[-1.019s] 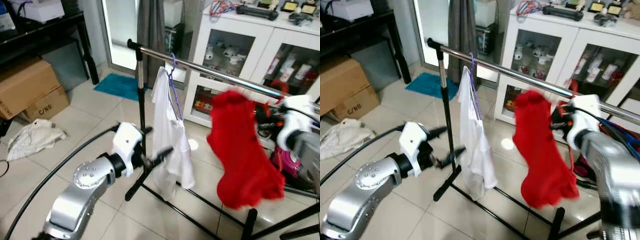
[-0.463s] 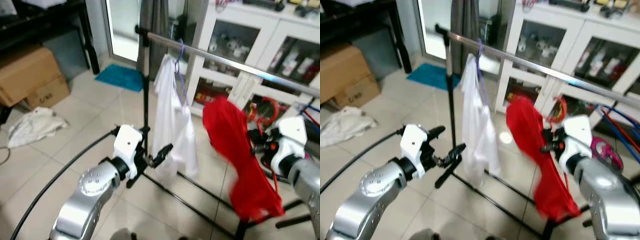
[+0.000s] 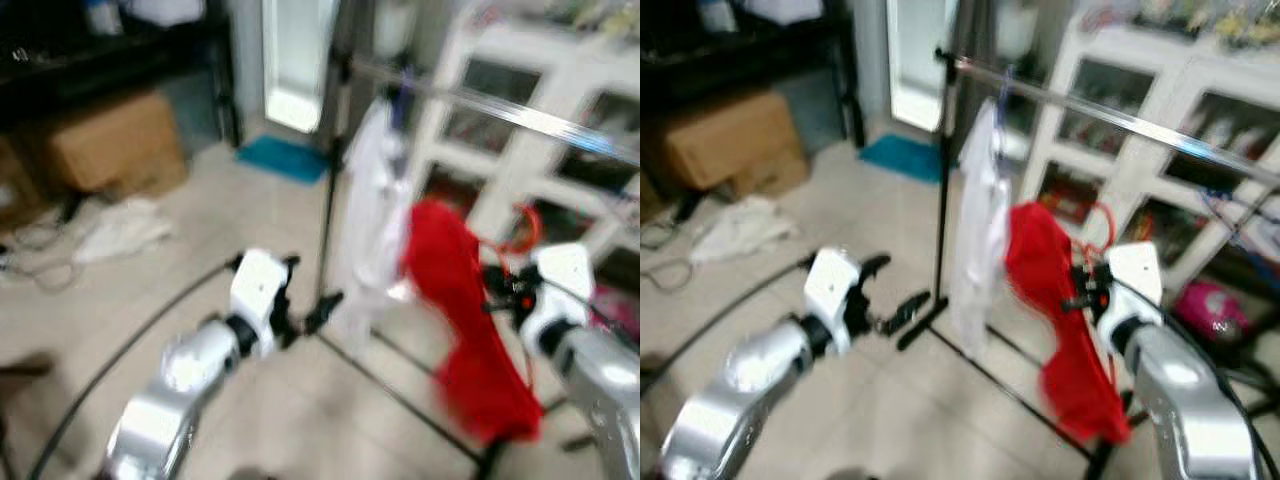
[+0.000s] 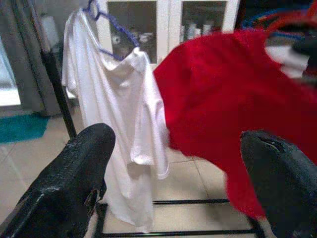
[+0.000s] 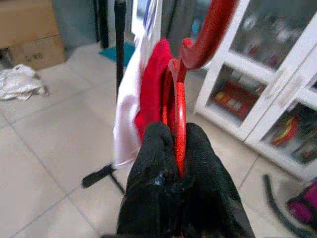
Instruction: Hang hanger
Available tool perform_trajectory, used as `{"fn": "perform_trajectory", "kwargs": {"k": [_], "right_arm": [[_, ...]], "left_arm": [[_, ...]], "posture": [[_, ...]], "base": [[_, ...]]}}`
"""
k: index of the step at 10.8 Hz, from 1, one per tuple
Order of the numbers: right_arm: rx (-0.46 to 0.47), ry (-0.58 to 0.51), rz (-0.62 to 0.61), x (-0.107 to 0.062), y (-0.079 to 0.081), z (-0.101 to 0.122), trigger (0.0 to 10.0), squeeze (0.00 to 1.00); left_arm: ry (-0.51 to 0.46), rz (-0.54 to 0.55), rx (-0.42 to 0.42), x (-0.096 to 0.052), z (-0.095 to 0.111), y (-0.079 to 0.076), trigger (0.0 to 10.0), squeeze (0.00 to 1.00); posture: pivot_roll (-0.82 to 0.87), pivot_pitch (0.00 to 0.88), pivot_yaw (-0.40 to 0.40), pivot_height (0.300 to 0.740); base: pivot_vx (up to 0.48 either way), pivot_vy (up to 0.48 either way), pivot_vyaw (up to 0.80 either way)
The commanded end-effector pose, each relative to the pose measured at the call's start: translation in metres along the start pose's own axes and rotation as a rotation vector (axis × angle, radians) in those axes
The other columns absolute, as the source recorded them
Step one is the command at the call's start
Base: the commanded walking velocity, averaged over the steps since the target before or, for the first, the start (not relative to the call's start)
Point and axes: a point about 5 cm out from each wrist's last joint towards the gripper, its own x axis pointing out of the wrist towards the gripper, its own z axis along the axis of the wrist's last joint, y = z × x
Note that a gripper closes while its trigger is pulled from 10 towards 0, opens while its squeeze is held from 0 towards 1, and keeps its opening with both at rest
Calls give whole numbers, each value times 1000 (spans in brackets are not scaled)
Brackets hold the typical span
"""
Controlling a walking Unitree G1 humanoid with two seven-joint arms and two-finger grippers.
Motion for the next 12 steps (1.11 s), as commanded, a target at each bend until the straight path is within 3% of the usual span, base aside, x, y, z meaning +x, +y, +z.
{"fn": "perform_trajectory", "kwargs": {"k": [1, 2, 4, 5, 6, 7, 10, 11, 12], "right_arm": [[-3, -24, -7, 1, 0, 8, 0, 0], [13, -35, 27, 2, 10, 10, 0, 0], [38, -72, 114, 0, 26, 18, 0, 0], [44, -82, 139, -1, 30, 20, 0, 0], [58, -110, 239, -3, 46, 28, 0, 0], [62, -121, 273, -4, 52, 31, 0, 0], [89, -135, 380, -6, 68, 36, 0, 0], [92, -134, 401, -6, 72, 37, 0, 0], [95, -136, 408, -7, 72, 38, 0, 0]], "left_arm": [[2, -22, 17, 5, -2, -6, 10000, 0], [4, -18, 3, 24, -2, 2, 10000, 1000], [-59, -146, -12, 56, 13, -12, 10000, 1000], [-66, -170, -10, 61, 15, -15, 10000, 1000], [-87, -239, 23, 79, 21, -22, 10000, 455], [-98, -254, 30, 87, 24, -22, 10000, 8], [-139, -352, 17, 97, 32, -26, 10000, 0], [-130, -323, 45, 103, 32, -24, 10000, 0], [-127, -284, 43, 106, 31, -20, 4706, 0]], "posture": [[38, 0, -65, 740], [33, 0, -67, 740], [13, 0, -60, 740], [13, 0, -60, 740], [-7, 0, -49, 740], [-7, 0, -49, 740], [-16, 0, -55, 740], [-18, 0, -56, 740], [-17, 0, -57, 740]], "base": [[0, 0, 0], [0, 0, 0], [0, 0, 0], [0, 0, 0], [0, 0, 0], [0, 0, 0], [0, 0, 0], [0, 0, 0], [0, 0, 0]]}}
